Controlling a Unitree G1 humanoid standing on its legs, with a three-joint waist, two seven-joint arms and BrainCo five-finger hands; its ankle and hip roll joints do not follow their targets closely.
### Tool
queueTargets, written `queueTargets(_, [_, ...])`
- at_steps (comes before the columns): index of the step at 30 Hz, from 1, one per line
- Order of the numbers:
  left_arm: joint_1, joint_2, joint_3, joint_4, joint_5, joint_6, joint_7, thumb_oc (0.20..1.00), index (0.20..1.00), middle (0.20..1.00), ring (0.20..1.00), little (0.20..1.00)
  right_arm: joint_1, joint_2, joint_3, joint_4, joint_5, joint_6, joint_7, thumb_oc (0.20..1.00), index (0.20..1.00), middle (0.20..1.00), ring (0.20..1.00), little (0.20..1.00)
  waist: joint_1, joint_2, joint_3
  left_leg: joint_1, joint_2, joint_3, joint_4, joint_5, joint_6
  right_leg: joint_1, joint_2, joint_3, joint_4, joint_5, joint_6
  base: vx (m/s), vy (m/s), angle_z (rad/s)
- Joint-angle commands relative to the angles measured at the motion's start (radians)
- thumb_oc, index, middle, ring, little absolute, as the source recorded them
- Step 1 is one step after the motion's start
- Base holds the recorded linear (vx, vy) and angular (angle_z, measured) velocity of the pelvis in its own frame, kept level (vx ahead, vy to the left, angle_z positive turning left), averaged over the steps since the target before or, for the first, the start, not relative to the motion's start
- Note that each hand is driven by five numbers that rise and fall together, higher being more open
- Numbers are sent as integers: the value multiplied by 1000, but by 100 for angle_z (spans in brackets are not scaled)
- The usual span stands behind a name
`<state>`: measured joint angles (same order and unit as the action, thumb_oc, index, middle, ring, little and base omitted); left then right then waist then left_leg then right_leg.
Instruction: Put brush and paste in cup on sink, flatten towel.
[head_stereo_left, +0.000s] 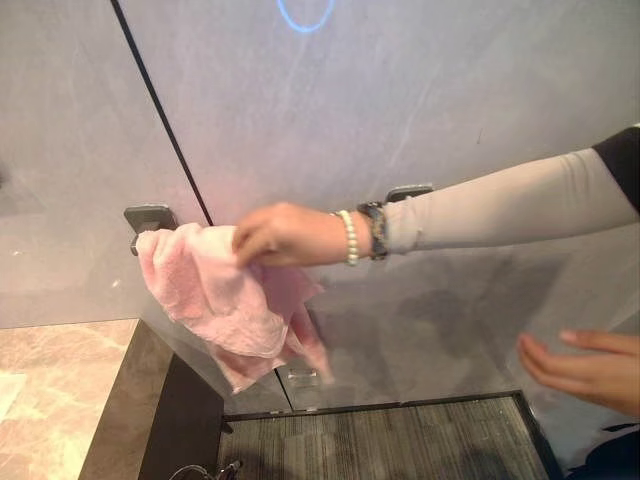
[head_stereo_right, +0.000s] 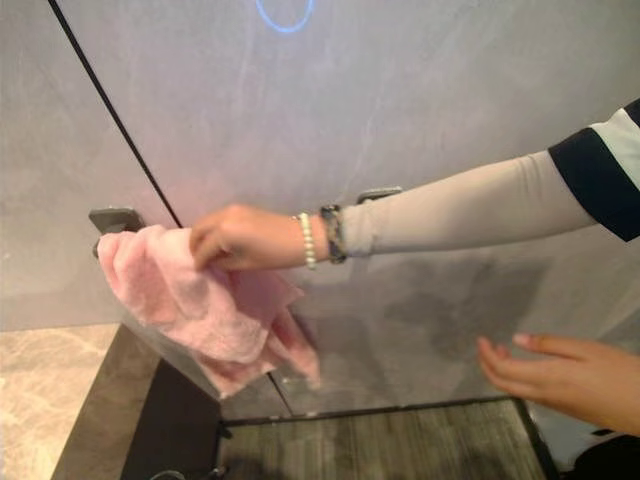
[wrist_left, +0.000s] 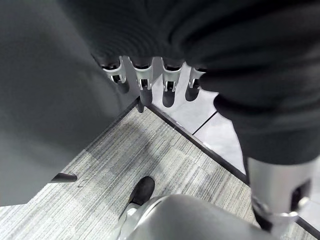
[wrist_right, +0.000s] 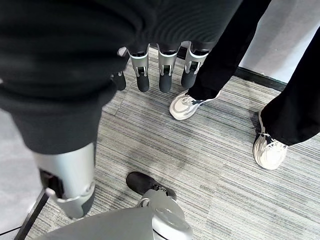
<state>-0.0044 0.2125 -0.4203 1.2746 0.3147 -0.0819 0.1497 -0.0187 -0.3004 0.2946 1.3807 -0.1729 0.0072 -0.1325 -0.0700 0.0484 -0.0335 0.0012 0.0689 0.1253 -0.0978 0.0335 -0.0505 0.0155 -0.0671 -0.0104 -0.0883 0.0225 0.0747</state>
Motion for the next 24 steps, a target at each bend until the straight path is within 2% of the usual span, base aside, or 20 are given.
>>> queueTargets(1, [-50, 20, 31, 45, -21, -3, 28, 1000, 1000, 1000, 1000, 1000, -29, 7, 10, 39, -4, -1, -31, 1000, 1000, 1000, 1000, 1000, -5, -40, 23, 18, 73, 16, 11, -21, -50, -28, -113, 0, 1, 24, 98, -37, 1, 0])
queueTargets(10, [-27, 38, 44, -2, -42, -24, 35, 1000, 1000, 1000, 1000, 1000, -2, -22, -22, 33, 32, -15, -35, 1000, 1000, 1000, 1000, 1000, -4, -43, 35, 15, 74, 14, 11, -19, -51, -29, -114, -1, 1, 25, 98, -3, 0, 0])
queueTargets(11, [-8, 62, 64, -51, -75, -36, 28, 1000, 1000, 1000, 1000, 1000, 16, -36, -77, 27, 96, -23, -39, 1000, 1000, 1000, 1000, 1000, -6, -42, 37, 16, 73, 15, 11, -19, -51, -29, -115, 0, 1, 28, 100, 0, 0, 0])
queueTargets(17, [5, 68, 76, -29, -58, -32, 32, 1000, 1000, 1000, 1000, 1000, 14, -35, -92, 67, 88, -13, -30, 1000, 1000, 1000, 1000, 1000, -5, -40, 36, 17, 73, 14, 11, -21, -51, -26, -119, -6, 1, 27, 103, 0, 0, 0])
queueTargets(21, [33, 78, 93, -81, -89, -40, 42, 1000, 1000, 1000, 1000, 1000, 22, -19, -89, 37, 121, -31, -54, 1000, 1000, 1000, 1000, 1000, 1, -36, 33, 14, 74, 10, 11, -17, -51, -25, -121, -13, 1, 27, 103, 0, 0, 0])
queueTargets(23, [53, 95, 99, -165, -112, -52, 31, 1000, 1000, 1000, 1000, 1000, 25, -22, -96, 10, 151, -45, -59, 1000, 1000, 1000, 1000, 1000, 3, -34, 35, 12, 74, 7, 11, -15, -51, -24, -122, -16, 1, 27, 103, 0, 0, 0])
queueTargets(24, [100, 126, 130, -252, -131, -57, 18, 1000, 1000, 1000, 1000, 1000, -9, -77, -100, -200, 222, -34, -50, 1000, 1000, 1000, 1000, 1000, 5, -37, 36, 13, 76, 8, 11, -12, -53, -23, -121, -14, 1, 27, 103, 0, 0, 0])
